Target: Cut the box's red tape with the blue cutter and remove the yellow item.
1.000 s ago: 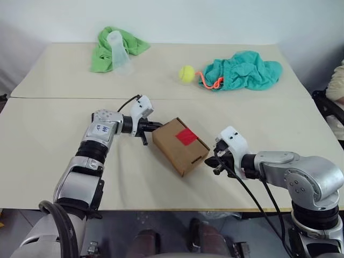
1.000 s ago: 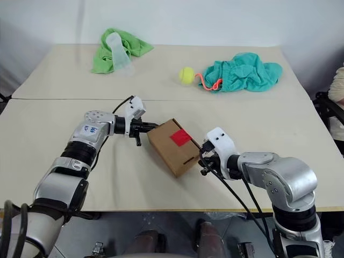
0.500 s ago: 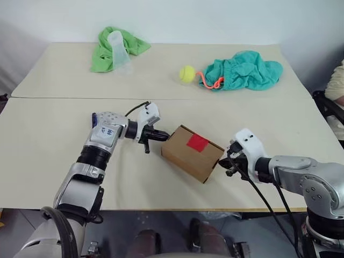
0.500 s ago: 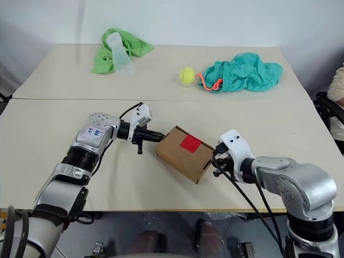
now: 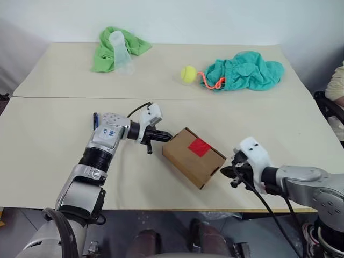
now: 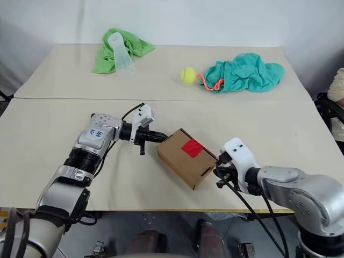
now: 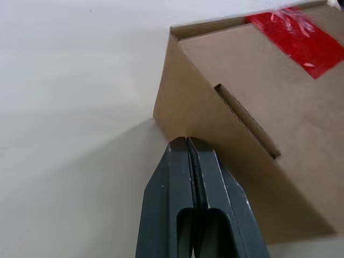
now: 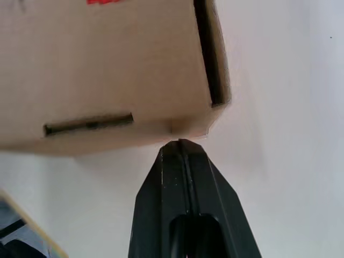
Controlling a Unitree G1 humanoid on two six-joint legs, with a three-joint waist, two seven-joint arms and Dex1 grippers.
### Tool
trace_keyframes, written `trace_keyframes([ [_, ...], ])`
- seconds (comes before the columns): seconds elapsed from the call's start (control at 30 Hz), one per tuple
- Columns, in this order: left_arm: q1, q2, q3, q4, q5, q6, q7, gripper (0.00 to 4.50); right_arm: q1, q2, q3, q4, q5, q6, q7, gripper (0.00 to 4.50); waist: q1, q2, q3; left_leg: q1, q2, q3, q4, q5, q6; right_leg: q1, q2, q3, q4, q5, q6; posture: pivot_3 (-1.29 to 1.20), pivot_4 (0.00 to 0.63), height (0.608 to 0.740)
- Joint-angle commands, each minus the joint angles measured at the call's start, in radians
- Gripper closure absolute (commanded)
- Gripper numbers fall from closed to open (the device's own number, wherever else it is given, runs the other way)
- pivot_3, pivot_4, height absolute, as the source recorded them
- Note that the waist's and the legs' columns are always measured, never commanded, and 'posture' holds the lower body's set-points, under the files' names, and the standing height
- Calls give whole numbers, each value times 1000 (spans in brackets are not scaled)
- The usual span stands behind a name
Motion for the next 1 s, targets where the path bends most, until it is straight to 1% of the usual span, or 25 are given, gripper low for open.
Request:
trace_keyframes([
  [0.03,-35,25,44,16,-6,-46,42,4079,17,-34,-96,-60,47,5,37,4500,-1,0,0,0,0,0,0,0,0,0,0,0,0,0,0,0,150,740],
  [0.07,-41,35,60,26,-7,-50,66,3897,22,-46,-133,-53,49,5,53,4331,-1,0,0,0,0,0,0,0,0,0,0,0,0,0,0,0,150,740],
  [0.1,-47,43,77,36,-9,-55,91,3549,32,-64,-161,-42,42,-8,64,4105,0,0,0,0,0,0,0,0,0,0,0,0,0,0,0,0,150,740],
  [0.13,-54,49,94,44,-11,-60,118,3337,42,-87,-180,-28,35,-17,77,3935,0,0,0,0,0,0,0,0,0,0,0,0,0,0,0,0,150,740],
  [0.17,-58,52,104,49,-13,-64,136,3040,49,-104,-192,-18,31,-25,86,3638,0,0,0,0,0,0,0,0,0,0,0,1,0,0,1,0,150,740],
  [0.3,-74,74,166,15,-18,-15,249,1788,18,-172,-223,75,3,-173,156,2226,0,-1,0,1,0,2,1,-1,1,0,0,2,0,1,2,0,150,740],
  [0.37,-66,80,199,-23,-30,24,301,1212,-12,-182,-198,118,-20,-289,205,1578,-1,-1,0,1,0,3,1,-1,2,0,0,3,0,1,2,0,150,740],
  [0.4,-53,84,220,-59,-33,51,337,877,-30,-186,-167,145,-47,-370,239,1179,-1,-1,0,1,0,4,1,-1,2,0,0,4,0,1,2,0,150,740],
  [0.43,-38,87,240,-98,-38,76,371,597,-46,-187,-135,169,-73,-440,267,873,-3,-1,0,1,0,4,1,-1,2,0,0,4,0,1,3,0,150,740],
  [0.5,-5,88,269,-178,-39,120,439,0,-73,-183,-77,214,-111,-546,320,103,-5,-1,0,2,0,5,0,-1,2,0,0,5,0,2,3,0,150,740],
  [0.57,22,79,305,-241,-30,133,536,0,-96,-175,-31,246,-129,-614,364,41,-4,-1,0,2,0,6,0,-1,2,0,0,6,0,2,3,0,150,740],
  [0.63,54,66,369,-291,-3,140,703,0,-133,-142,10,293,-143,-695,400,41,-4,-1,1,3,0,6,1,-1,2,0,0,6,0,2,3,0,150,740],
  [0.77,129,50,416,-393,38,168,894,0,-187,-113,71,389,-172,-800,475,41,-3,-2,1,3,1,6,2,-1,1,0,0,7,0,3,4,0,150,740],
  [0.83,198,41,428,-491,74,247,985,0,-234,-93,116,451,-182,-848,533,41,-3,-2,1,3,0,7,2,-1,1,0,0,7,0,3,4,0,150,740],
  [0.93,240,14,463,-585,88,368,1091,0,-289,-86,173,530,-225,-894,582,41,0,-2,1,3,0,7,2,-1,1,1,-1,7,0,3,4,0,150,740],
  [1.0,271,2,478,-642,95,443,1136,431,-318,-81,196,568,-238,-909,608,0,2,-2,1,2,0,6,4,-1,1,1,-1,6,0,3,4,0,150,740],
])
